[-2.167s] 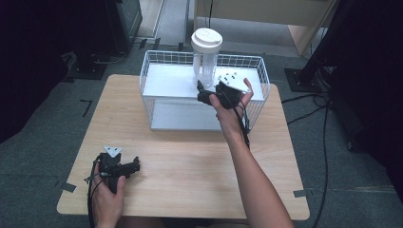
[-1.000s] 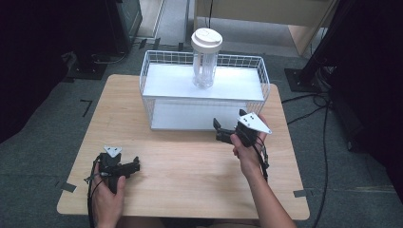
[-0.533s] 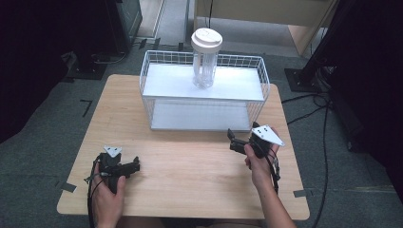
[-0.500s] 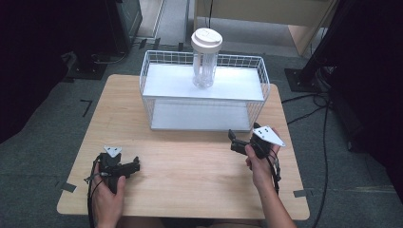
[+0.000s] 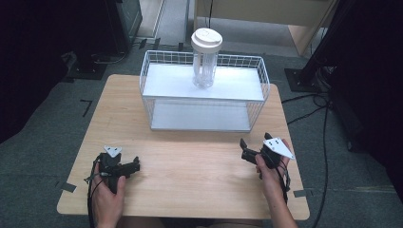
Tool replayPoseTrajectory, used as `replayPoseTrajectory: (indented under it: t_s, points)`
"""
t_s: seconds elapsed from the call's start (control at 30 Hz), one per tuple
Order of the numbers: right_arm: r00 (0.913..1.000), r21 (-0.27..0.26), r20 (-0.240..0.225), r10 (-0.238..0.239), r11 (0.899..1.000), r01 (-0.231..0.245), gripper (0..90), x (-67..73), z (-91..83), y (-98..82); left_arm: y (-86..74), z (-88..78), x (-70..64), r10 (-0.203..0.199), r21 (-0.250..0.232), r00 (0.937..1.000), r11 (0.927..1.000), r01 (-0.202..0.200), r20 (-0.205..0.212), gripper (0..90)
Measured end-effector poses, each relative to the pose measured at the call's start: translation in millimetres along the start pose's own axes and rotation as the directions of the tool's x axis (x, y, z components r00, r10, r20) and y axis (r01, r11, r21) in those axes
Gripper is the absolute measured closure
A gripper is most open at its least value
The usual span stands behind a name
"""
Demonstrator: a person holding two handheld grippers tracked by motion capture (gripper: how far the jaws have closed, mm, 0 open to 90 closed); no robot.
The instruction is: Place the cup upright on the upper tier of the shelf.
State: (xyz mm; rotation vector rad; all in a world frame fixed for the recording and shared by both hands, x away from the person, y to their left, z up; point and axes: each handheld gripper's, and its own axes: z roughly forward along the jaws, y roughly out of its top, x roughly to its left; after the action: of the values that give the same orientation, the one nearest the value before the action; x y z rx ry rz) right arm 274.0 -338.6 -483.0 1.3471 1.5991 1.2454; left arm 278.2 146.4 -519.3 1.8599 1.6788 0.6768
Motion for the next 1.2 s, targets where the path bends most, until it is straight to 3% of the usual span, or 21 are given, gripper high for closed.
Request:
replayPoseTrajectory:
  t_s: [0.13, 0.33, 0.47, 1.2]
  points:
    - [0.9996, 0.002, 0.028, 0.006, 1.000, -0.006, 8.1, -6.4, -5.6, -8.5, 0.0, 0.0, 0.0, 0.000, 0.000, 1.0000, 1.0000, 0.000, 0.000, 0.0]
    - [0.9988, 0.025, 0.043, 0.025, 0.999, -0.026, 8.0, -15.6, -12.6, -17.3, 0.0, 0.0, 0.0, 0.000, 0.000, 1.0000, 1.0000, 0.000, 0.000, 0.0]
    - [0.9979, 0.083, 0.053, 0.037, 0.996, -0.041, 2.7, -23.8, -19.1, -25.3, 0.0, 0.0, 0.0, 0.000, 0.000, 1.0000, 1.0000, 0.000, 0.000, 0.0]
    - [0.9908, 0.151, 0.121, 0.060, 0.985, -0.078, 1.7, -54.6, -47.1, -48.4, 0.0, 0.0, 0.0, 0.000, 0.000, 1.0000, 1.0000, 0.000, 0.000, 0.0]
